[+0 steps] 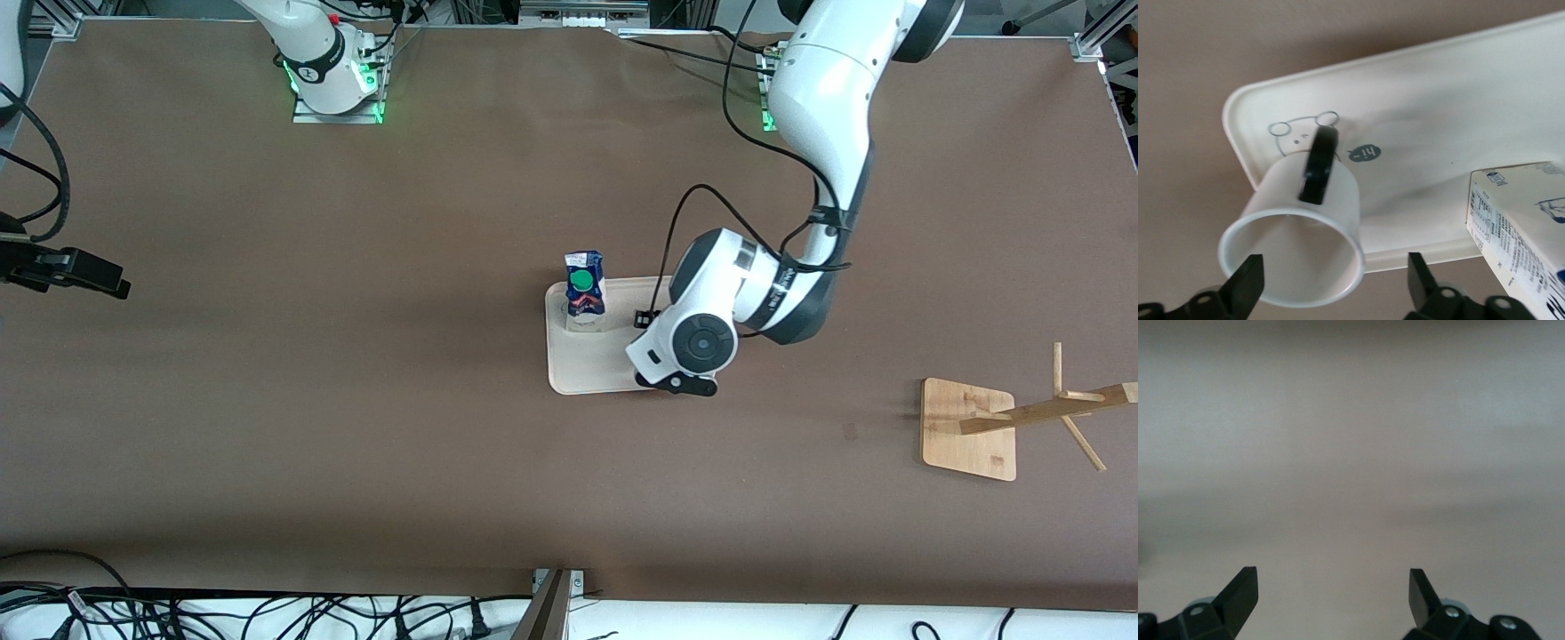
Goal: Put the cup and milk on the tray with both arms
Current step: 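Open the left gripper and raise it back from the mug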
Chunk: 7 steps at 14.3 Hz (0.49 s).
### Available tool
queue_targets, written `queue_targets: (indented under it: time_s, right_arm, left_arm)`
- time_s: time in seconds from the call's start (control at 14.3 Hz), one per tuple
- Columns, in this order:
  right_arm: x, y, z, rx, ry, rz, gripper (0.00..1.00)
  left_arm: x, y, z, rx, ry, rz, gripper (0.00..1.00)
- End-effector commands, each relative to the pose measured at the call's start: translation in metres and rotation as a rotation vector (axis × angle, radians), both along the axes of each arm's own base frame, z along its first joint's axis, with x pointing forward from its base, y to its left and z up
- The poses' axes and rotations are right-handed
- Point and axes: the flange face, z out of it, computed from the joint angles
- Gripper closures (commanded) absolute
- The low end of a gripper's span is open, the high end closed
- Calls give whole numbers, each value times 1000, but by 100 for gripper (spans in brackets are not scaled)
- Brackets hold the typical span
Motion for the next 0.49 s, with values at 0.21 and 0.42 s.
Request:
queue_targets:
  time_s: [0.21, 0.42]
  right_arm:
    - [-17, -2, 7, 15, -21, 25, 0]
    - [-21, -4, 4, 25, -14, 25, 0]
  left_arm:
    - [45, 115, 116, -47, -126, 169, 0]
    - [52, 183, 174, -59, -185, 261, 0]
